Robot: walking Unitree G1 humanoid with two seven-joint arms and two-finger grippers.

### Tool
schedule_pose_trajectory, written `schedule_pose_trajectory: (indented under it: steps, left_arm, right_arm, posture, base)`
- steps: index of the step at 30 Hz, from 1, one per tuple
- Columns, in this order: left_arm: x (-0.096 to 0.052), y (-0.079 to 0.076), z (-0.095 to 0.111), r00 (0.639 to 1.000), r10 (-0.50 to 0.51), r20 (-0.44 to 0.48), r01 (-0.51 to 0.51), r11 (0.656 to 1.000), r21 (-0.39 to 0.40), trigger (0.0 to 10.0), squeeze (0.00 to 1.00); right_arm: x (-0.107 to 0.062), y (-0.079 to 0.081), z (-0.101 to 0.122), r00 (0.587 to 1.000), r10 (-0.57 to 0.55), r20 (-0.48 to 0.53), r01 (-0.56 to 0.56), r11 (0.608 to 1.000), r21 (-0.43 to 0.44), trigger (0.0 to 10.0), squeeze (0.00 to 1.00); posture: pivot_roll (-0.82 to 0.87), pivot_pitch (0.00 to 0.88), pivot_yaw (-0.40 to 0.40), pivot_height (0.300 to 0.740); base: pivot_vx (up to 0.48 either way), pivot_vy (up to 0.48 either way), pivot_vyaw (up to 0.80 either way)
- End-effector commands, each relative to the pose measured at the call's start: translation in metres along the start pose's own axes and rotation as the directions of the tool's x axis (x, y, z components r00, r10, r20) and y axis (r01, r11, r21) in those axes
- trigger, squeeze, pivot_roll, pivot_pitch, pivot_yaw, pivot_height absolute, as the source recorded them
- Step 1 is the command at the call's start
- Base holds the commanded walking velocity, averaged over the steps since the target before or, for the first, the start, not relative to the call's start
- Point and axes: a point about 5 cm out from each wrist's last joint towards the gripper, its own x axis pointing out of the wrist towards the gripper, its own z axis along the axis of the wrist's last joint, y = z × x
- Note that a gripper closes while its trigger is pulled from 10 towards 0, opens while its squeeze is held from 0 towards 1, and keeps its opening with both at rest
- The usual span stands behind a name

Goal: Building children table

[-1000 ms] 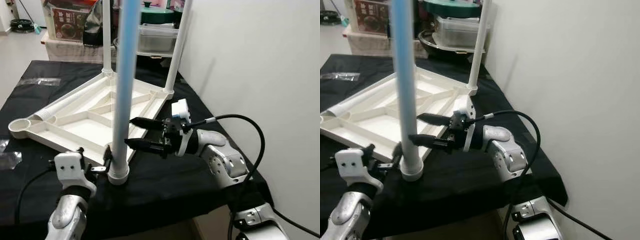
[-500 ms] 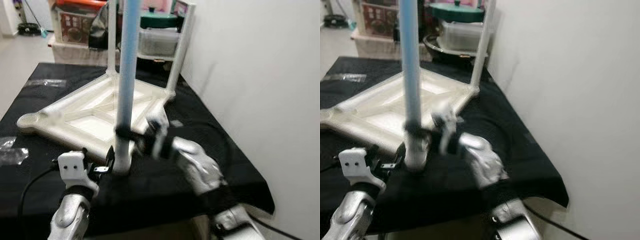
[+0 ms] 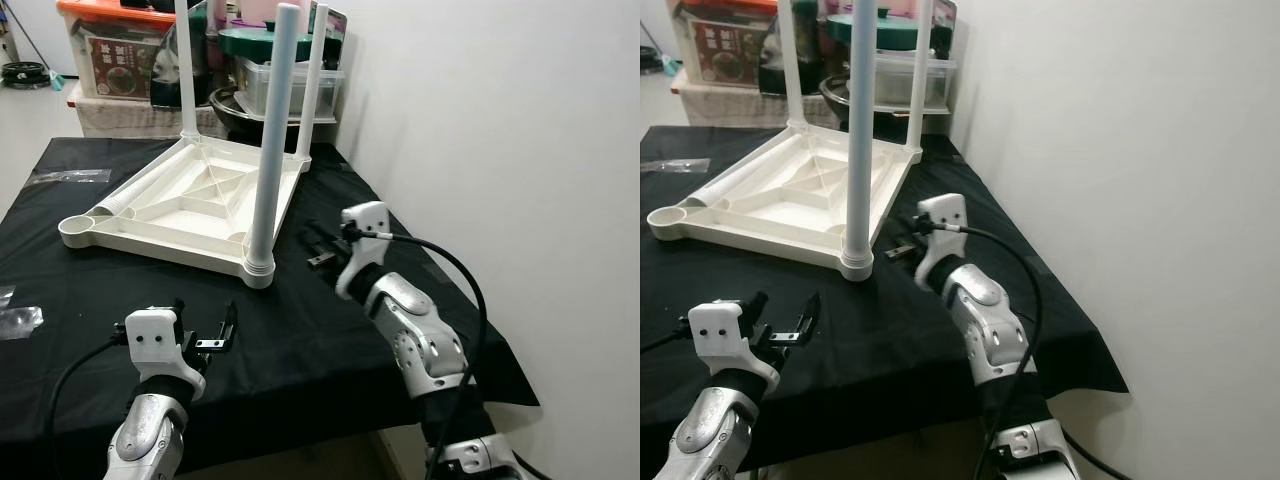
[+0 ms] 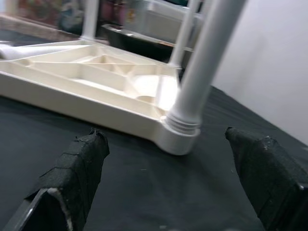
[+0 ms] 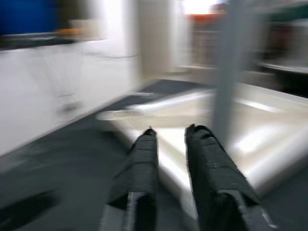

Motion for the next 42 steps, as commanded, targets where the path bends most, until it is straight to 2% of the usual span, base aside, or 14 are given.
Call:
schedule_pose_trajectory:
  steps: [1, 5, 15, 20, 24, 25, 28, 31, 34, 36, 38, 39, 41, 42]
  left_arm:
    - [0.000, 0.001, -0.002, 1.000, 0.008, -0.009, -0.008, 1.000, -0.006, 10.0, 0.00]
    - [0.001, -0.001, -0.002, 1.000, 0.002, -0.006, -0.002, 1.000, -0.003, 10.0, 0.00]
    - [-0.001, 0.003, 0.002, 1.000, 0.021, 0.009, -0.021, 1.000, 0.008, 10.0, 0.00]
    - [0.000, 0.007, 0.003, 0.999, 0.048, 0.009, -0.049, 0.998, 0.027, 10.0, 0.00]
    - [-0.001, 0.010, 0.004, 0.998, 0.058, 0.015, -0.058, 0.998, 0.030, 10.0, 0.00]
    - [-0.001, 0.012, 0.004, 0.997, 0.070, 0.016, -0.071, 0.997, 0.036, 10.0, 0.00]
    - [-0.002, 0.013, 0.004, 0.997, 0.077, 0.016, -0.078, 0.996, 0.037, 10.0, 0.00]
    - [-0.003, 0.018, 0.005, 0.994, 0.108, 0.019, -0.109, 0.993, 0.046, 10.0, 0.00]
    - [-0.004, 0.020, 0.006, 0.993, 0.119, 0.020, -0.120, 0.991, 0.052, 10.0, 0.00]
    - [-0.004, 0.023, 0.006, 0.992, 0.128, 0.020, -0.129, 0.990, 0.061, 10.0, 0.00]
    - [-0.004, 0.023, 0.005, 0.992, 0.127, 0.021, -0.128, 0.990, 0.067, 10.0, 0.00]
    - [-0.005, 0.023, 0.005, 0.992, 0.124, 0.021, -0.125, 0.990, 0.072, 10.0, 0.00]
    - [-0.005, 0.023, 0.006, 0.992, 0.123, 0.022, -0.124, 0.989, 0.077, 10.0, 0.00]
    - [-0.005, 0.023, 0.006, 0.992, 0.123, 0.025, -0.125, 0.988, 0.088, 10.0, 0.00]
  right_arm:
    - [0.001, 0.006, 0.014, 0.992, 0.126, 0.027, -0.126, 0.992, -0.010, 10.0, 0.00]
    - [0.004, -0.007, 0.019, 0.981, 0.190, -0.032, -0.192, 0.979, -0.065, 10.0, 0.00]
    - [0.003, -0.006, 0.015, 0.985, 0.172, -0.023, -0.174, 0.981, -0.081, 10.0, 0.00]
    - [0.003, -0.006, 0.010, 0.999, 0.036, -0.009, -0.037, 0.997, -0.070, 10.0, 0.00]
    - [0.001, -0.005, -0.002, 0.996, -0.043, -0.074, 0.037, 0.995, -0.090, 10.0, 0.00]
    - [-0.006, -0.010, -0.015, 0.971, -0.150, -0.186, 0.133, 0.986, -0.105, 10.0, 0.00]
    - [-0.009, -0.012, -0.020, 0.955, -0.195, -0.226, 0.172, 0.978, -0.116, 10.0, 0.00]
    - [-0.019, -0.021, -0.033, 0.894, -0.295, -0.338, 0.282, 0.955, -0.086, 10.0, 0.00]
    - [-0.022, -0.025, -0.032, 0.897, -0.327, -0.298, 0.330, 0.943, -0.043, 10.0, 0.00]
    - [-0.030, -0.032, -0.027, 0.884, -0.421, -0.204, 0.411, 0.907, -0.091, 10.0, 0.00]
    - [-0.047, -0.038, -0.021, 0.829, -0.556, -0.065, 0.510, 0.798, -0.322, 10.0, 0.00]
    - [-0.053, -0.038, -0.019, 0.826, -0.564, -0.024, 0.521, 0.778, -0.352, 10.0, 0.00]
    - [-0.057, -0.037, -0.018, 0.822, -0.570, 0.001, 0.533, 0.767, -0.357, 10.0, 0.00]
    - [-0.062, -0.037, -0.017, 0.812, -0.584, 0.013, 0.559, 0.770, -0.306, 10.0, 0.13]
  posture:
    - [0.08, 0.000, -0.173, 0.740]
    - [0.09, 0.000, -0.187, 0.740]
    - [0.10, 0.000, -0.185, 0.740]
    - [0.09, 0.000, -0.174, 0.740]
    - [0.09, 0.000, -0.165, 0.740]
    - [0.08, 0.000, -0.162, 0.740]
    - [0.08, 0.000, -0.161, 0.740]
    - [0.07, 0.000, -0.152, 0.740]
    - [0.06, 0.000, -0.148, 0.740]
    - [0.06, 0.000, -0.143, 0.740]
    - [0.05, 0.000, -0.140, 0.740]
    - [0.05, 0.000, -0.139, 0.740]
    - [0.05, 0.000, -0.139, 0.740]
    - [0.05, 0.000, -0.137, 0.740]
  base:
    - [0.000, 0.000, 0.00]
    - [0.000, 0.000, 0.00]
    - [0.000, 0.000, 0.00]
    - [0.000, 0.000, 0.00]
    - [0.000, 0.000, 0.00]
    - [0.000, 0.000, 0.00]
    - [0.000, 0.000, 0.00]
    - [0.000, 0.000, 0.00]
    - [0.000, 0.000, 0.00]
    - [0.000, 0.000, 0.00]
    - [0.000, 0.000, 0.00]
    - [0.000, 0.000, 0.00]
    - [0.000, 0.000, 0.00]
    - [0.000, 0.000, 0.00]
